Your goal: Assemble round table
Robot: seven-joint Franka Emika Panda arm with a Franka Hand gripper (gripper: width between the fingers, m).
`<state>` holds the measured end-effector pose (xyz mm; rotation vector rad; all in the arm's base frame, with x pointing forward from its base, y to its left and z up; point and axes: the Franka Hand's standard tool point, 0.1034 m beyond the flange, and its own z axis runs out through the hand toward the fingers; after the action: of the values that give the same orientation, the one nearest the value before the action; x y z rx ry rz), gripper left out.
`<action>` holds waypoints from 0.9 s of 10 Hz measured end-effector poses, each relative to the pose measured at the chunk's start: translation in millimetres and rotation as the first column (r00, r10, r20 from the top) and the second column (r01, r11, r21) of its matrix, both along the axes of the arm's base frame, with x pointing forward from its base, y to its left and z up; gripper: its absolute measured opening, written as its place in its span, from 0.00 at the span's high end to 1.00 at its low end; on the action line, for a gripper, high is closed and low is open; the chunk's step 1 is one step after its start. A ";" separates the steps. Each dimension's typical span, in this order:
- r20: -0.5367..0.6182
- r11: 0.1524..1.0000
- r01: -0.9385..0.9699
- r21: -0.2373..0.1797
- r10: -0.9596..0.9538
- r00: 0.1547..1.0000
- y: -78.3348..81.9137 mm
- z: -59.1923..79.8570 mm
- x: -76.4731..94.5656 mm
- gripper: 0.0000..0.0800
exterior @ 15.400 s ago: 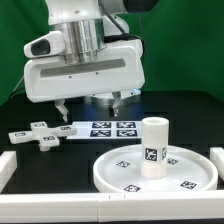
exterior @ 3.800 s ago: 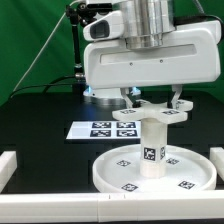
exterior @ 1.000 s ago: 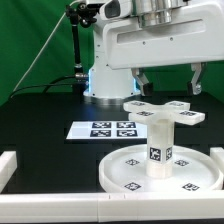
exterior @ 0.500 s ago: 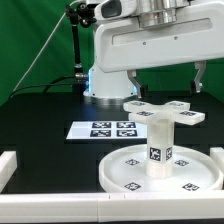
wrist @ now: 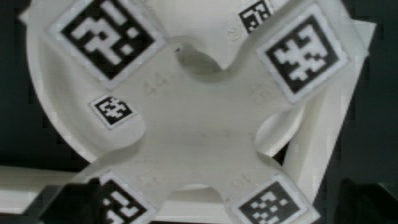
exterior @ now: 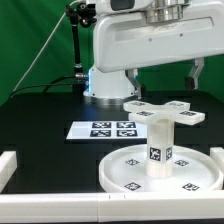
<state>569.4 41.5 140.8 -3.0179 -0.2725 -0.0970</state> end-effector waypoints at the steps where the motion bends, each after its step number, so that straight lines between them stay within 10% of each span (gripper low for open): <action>1: 0.009 0.996 -0.086 -0.007 0.086 0.996 -0.7 -0.2 -0.1 0.19; 9: 0.012 0.722 -0.685 -0.097 0.689 0.724 -1.5 -5.0 -2.7 0.19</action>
Offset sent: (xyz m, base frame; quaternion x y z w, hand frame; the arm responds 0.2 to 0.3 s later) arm -0.0006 0.0083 -0.0007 -0.0310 -0.0082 -0.2637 0.9641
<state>566.7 39.9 135.8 -2.7648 -1.4108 -0.0903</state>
